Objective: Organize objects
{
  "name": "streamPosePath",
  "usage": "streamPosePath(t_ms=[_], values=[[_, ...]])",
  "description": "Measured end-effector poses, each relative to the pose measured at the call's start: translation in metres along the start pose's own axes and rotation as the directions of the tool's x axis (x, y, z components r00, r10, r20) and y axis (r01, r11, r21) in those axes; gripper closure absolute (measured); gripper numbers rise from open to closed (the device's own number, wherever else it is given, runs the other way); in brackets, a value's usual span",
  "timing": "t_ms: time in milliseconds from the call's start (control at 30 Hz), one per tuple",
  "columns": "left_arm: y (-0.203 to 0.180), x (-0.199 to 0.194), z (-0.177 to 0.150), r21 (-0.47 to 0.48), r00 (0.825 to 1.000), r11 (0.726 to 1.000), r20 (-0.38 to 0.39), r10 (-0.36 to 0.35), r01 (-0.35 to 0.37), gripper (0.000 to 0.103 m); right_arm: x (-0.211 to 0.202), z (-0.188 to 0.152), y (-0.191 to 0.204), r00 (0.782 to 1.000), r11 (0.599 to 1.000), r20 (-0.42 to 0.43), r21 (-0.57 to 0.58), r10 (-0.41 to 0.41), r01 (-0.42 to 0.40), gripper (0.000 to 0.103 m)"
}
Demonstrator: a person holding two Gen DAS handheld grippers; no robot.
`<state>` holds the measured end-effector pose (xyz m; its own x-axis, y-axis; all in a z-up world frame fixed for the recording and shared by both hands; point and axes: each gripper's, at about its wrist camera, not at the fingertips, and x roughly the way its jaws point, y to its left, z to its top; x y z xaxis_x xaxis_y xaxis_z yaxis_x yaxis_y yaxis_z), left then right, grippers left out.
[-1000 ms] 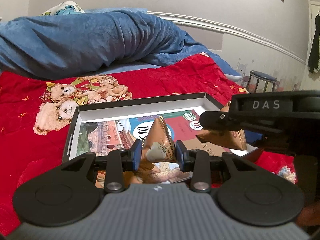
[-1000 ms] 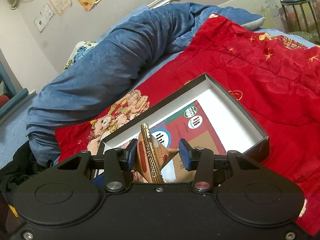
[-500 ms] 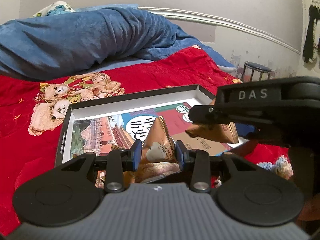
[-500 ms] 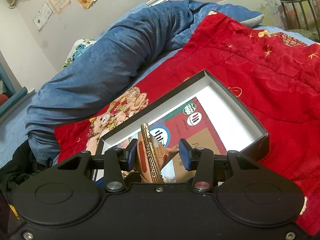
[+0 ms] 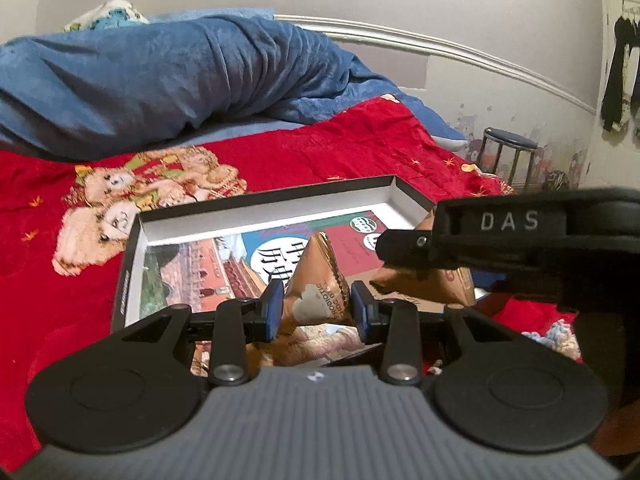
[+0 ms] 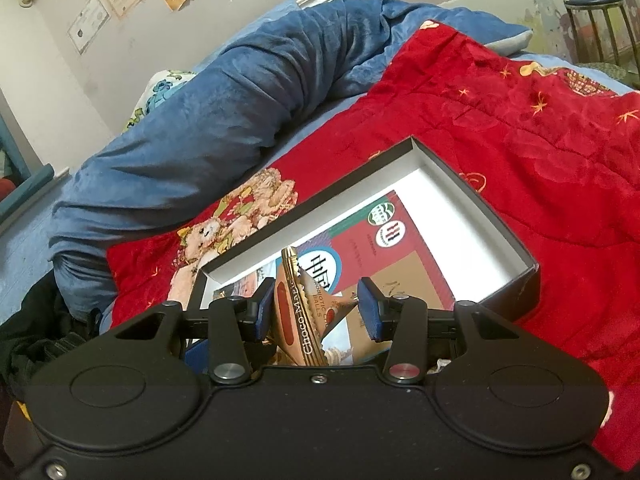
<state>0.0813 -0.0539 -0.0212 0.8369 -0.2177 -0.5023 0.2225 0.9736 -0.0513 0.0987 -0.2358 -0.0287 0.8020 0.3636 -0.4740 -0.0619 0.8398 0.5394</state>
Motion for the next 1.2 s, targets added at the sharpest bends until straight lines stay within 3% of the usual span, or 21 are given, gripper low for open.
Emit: streamPosePath(t_ms=[333, 733, 900, 933, 1033, 1100, 1167, 1200], values=[[0.000, 0.000, 0.001, 0.006, 1.000, 1.000, 0.004, -0.005, 0.005, 0.063, -0.001, 0.003, -0.003, 1.000, 1.000, 0.001, 0.018, 0.014, -0.014, 0.060], [-0.002, 0.014, -0.005, 0.022, 0.998, 1.000, -0.056, -0.013, 0.014, 0.062, 0.013, -0.001, -0.005, 0.999, 1.000, -0.052, 0.005, -0.010, 0.010, 0.060], [-0.008, 0.019, -0.008, 0.056, 0.997, 0.998, -0.080, -0.004, 0.009, 0.054, 0.017, -0.004, -0.003, 0.996, 0.999, -0.073, -0.026, -0.042, 0.040, 0.058], [-0.009, 0.020, -0.009, 0.063, 0.996, 0.998, -0.084, -0.005, 0.011, 0.046, 0.018, -0.004, -0.003, 0.996, 0.999, -0.078, -0.026, -0.046, 0.044, 0.058], [-0.009, 0.017, -0.009, 0.064, 0.997, 0.998, -0.079, -0.005, 0.010, 0.042, 0.016, -0.004, -0.005, 0.997, 0.999, -0.075, -0.014, -0.032, 0.031, 0.052], [-0.006, 0.011, -0.007, 0.055, 0.998, 0.998, -0.064, -0.012, 0.016, 0.040, 0.010, -0.002, -0.006, 0.998, 1.000, -0.056, -0.002, -0.014, 0.014, 0.034], [0.000, 0.001, -0.003, 0.035, 0.999, 0.999, -0.038, -0.026, 0.027, 0.038, -0.002, 0.001, -0.005, 1.000, 1.000, -0.025, 0.006, 0.016, -0.016, 0.025], [0.003, -0.004, 0.000, 0.023, 0.999, 0.999, -0.026, -0.033, 0.033, 0.037, -0.008, 0.003, -0.005, 1.000, 1.000, -0.012, 0.014, 0.028, -0.028, 0.025]])
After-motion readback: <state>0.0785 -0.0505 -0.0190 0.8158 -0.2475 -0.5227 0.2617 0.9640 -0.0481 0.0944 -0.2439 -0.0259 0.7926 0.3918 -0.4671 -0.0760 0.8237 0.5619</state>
